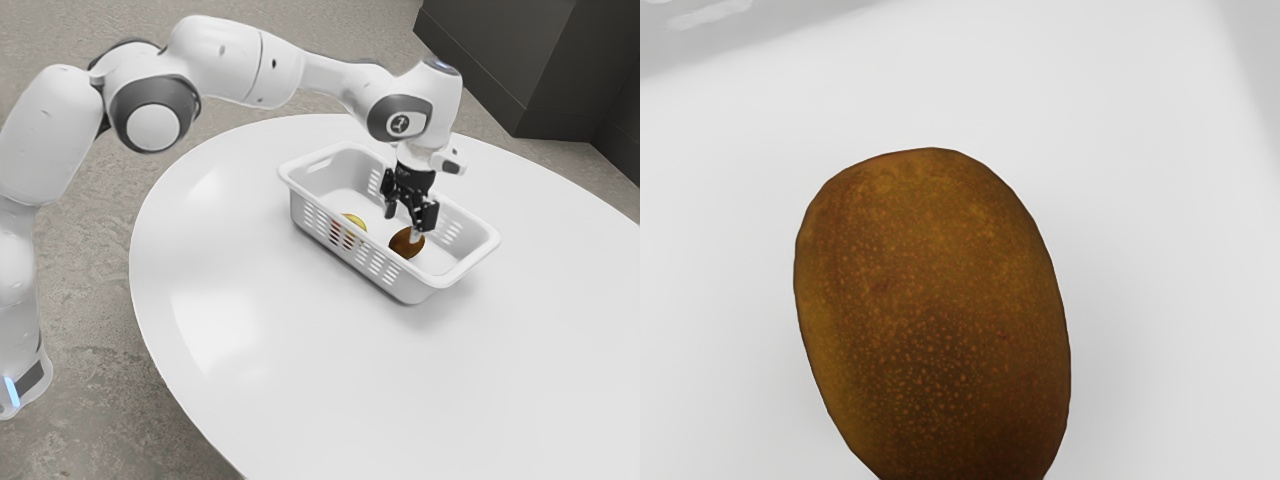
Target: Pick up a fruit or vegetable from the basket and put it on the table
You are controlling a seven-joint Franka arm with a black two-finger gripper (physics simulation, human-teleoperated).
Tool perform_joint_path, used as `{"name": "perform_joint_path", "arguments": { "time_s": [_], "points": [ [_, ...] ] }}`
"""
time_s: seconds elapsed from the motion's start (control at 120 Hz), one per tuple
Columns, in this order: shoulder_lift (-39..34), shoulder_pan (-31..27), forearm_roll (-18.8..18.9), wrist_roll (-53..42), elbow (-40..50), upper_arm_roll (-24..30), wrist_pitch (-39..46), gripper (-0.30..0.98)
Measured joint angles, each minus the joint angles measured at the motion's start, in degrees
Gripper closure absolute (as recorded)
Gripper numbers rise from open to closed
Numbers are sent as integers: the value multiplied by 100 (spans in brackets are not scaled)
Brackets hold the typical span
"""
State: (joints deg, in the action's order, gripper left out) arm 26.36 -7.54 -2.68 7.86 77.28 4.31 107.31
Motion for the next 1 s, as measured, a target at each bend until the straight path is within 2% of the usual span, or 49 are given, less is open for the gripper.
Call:
{"name": "perform_joint_path", "arguments": {
  "time_s": [1.0],
  "points": [
    [506, -68, -202, -315, -72, 23, 293, 5]
  ]
}}
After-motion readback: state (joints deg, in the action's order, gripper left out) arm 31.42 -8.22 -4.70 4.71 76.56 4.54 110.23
